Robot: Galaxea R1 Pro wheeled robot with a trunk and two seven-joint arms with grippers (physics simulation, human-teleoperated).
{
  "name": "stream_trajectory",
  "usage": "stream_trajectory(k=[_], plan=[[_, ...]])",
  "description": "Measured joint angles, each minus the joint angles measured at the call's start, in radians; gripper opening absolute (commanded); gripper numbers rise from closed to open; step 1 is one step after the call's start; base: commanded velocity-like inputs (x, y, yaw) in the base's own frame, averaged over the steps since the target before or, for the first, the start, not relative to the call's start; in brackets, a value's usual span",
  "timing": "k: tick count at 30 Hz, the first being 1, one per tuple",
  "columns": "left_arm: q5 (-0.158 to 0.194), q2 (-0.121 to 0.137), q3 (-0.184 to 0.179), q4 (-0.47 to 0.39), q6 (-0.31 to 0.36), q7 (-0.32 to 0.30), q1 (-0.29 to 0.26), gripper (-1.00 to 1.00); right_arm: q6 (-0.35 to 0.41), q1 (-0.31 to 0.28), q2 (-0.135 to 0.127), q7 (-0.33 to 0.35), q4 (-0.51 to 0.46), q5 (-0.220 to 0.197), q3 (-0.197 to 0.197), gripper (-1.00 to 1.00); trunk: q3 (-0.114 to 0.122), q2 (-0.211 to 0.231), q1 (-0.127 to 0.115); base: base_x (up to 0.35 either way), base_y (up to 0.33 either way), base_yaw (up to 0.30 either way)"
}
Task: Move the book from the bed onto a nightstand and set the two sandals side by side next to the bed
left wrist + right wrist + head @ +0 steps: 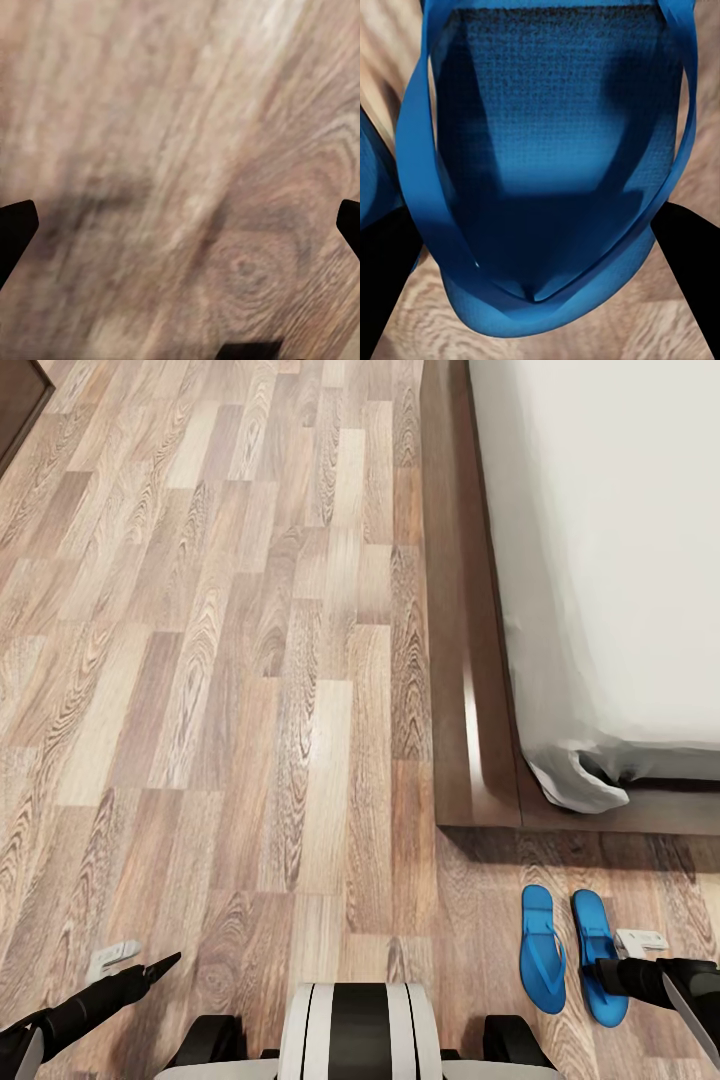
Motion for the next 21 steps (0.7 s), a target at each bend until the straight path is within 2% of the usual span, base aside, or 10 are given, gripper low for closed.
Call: stream_trajectory(k=[13,15,21], plan=[[0.0,0.0,0.0,0.0,0.0,0.0,0.0,1.0,0.0,0.0,0.0,0.001,0.0,0.0,0.0,-1.0,0.0,0.0,0.0,0.0,0.0,0.0],[0.0,0.0,0.0,0.0,0.0,0.001,0.0,1.0,0.0,0.0,0.0,0.001,0.0,0.001,0.0,-1.0,-0.008,0.0,0.001,0.0,0.0,0.0],[0.0,0.0,0.0,0.0,0.0,0.0,0.0,1.0,0.0,0.0,0.0,0.001,0.0,0.0,0.0,-1.0,-0.008,0.0,0.001,0.0,0.0,0.0]])
